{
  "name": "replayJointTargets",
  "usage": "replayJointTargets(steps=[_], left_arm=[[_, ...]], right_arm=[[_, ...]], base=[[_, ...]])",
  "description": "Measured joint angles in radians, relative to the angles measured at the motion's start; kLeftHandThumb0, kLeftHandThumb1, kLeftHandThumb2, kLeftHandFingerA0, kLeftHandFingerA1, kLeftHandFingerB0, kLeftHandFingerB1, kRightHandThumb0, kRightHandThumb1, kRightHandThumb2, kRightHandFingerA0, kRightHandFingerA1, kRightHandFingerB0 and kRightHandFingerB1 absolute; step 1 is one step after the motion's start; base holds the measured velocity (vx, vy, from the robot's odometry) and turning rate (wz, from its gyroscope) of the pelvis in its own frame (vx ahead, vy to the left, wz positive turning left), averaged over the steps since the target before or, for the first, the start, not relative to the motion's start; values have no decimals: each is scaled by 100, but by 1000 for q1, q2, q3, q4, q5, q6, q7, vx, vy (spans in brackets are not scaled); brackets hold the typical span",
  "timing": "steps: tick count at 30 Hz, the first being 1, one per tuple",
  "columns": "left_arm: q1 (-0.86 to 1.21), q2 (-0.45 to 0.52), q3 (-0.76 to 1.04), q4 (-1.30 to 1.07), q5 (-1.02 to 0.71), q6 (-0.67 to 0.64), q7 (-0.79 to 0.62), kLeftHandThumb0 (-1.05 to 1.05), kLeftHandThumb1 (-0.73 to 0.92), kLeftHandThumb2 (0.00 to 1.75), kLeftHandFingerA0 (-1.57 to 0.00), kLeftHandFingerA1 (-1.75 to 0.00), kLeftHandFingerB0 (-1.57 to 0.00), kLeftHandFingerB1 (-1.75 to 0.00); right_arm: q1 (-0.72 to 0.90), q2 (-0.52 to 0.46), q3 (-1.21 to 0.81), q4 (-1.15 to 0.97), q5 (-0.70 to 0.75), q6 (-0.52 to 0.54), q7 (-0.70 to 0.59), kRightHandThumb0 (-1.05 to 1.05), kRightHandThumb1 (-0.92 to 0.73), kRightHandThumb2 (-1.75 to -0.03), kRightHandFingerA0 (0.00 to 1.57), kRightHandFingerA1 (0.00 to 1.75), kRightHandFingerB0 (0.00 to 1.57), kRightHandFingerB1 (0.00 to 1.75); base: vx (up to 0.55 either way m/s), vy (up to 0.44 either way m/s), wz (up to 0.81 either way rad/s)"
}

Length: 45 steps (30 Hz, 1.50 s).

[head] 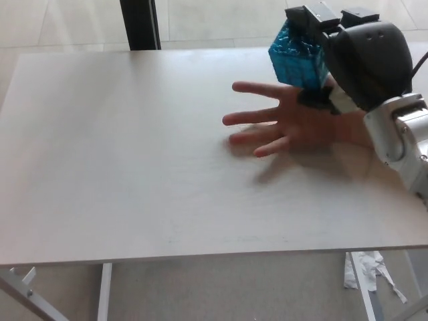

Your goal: The robot uses its right hand to pick up a cube kept in the middle of the desk infront of it and hands it to a person

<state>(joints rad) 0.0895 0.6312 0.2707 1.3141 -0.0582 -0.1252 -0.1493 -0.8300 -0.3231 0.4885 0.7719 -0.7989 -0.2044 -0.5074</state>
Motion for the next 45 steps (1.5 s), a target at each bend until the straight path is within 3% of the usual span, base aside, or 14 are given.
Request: replayJointTargets(steps=[8,17,19,23,24,25,26,29,31,33,39,42,44,45], left_arm=[[-3,0,0,-1,1,0,0,-68,74,62,-67,-70,-63,-47],[-8,0,-11,-5,3,-1,0,-68,76,63,-64,-63,-61,-45],[-8,-1,-13,-5,3,-1,0,-68,75,62,-67,-74,-64,-47],[-9,-1,-13,-6,3,-1,0,-70,74,62,-63,-68,-64,-48],[-8,-1,-13,-6,3,-1,0,-70,75,62,-64,-65,-61,-46],[-7,-1,-13,-6,3,-1,0,-70,75,62,-64,-65,-61,-46],[-7,-1,-13,-6,3,-1,0,-69,76,62,-64,-64,-63,-46],[-8,-1,-14,-6,3,-1,0,-68,75,62,-62,-64,-62,-48],[-9,-1,-14,-6,2,-1,0,-69,75,62,-64,-65,-61,-48],[-10,-2,-14,-6,2,-1,0,-70,76,62,-63,-66,-61,-47],[-13,-3,-14,-6,2,-1,0,-69,73,62,-65,-68,-65,-48],[-13,-4,-14,-5,1,-1,0,-69,74,62,-64,-69,-64,-48],[-13,-4,-14,-5,1,-1,0,-68,74,62,-64,-66,-64,-48],[-13,-4,-14,-5,1,-1,0,-67,74,62,-65,-67,-64,-48]], right_arm=[[-17,11,47,84,-19,-8,12,-43,-63,-59,94,161,90,70],[-17,70,118,144,-49,1,16,-42,-50,-63,96,165,92,65],[-17,84,142,160,-62,23,28,-37,-53,-60,95,166,91,86],[-20,88,175,177,-79,61,70,-38,-53,-60,93,166,73,68],[-23,88,179,178,-82,70,82,-28,-55,-62,71,143,57,43],[-26,88,183,176,-85,79,95,-28,-55,-62,71,143,57,43],[-28,88,185,173,-87,85,104,-25,-52,-59,34,63,45,36],[-38,82,197,159,-99,114,146,-33,-47,-60,7,31,23,38],[-41,79,203,151,-104,131,172,-49,-45,-58,0,25,15,37],[-42,77,207,138,-109,149,203,-79,-44,-84,0,19,0,15],[-43,65,210,95,-121,188,283,-96,-55,-96,0,19,0,0],[-43,53,206,56,-123,206,330,-86,-47,-95,0,35,0,18],[-43,45,195,27,-119,214,358,-104,-40,-77,0,13,0,0],[-43,40,185,8,-116,217,372,-89,-53,-95,0,22,0,8]], base=[[0,0,0],[0,0,0],[0,0,0],[0,0,0],[0,0,0],[0,0,0],[0,0,0],[0,0,0],[0,0,0],[0,0,0],[0,0,0],[0,0,0],[0,0,0],[0,0,0]])
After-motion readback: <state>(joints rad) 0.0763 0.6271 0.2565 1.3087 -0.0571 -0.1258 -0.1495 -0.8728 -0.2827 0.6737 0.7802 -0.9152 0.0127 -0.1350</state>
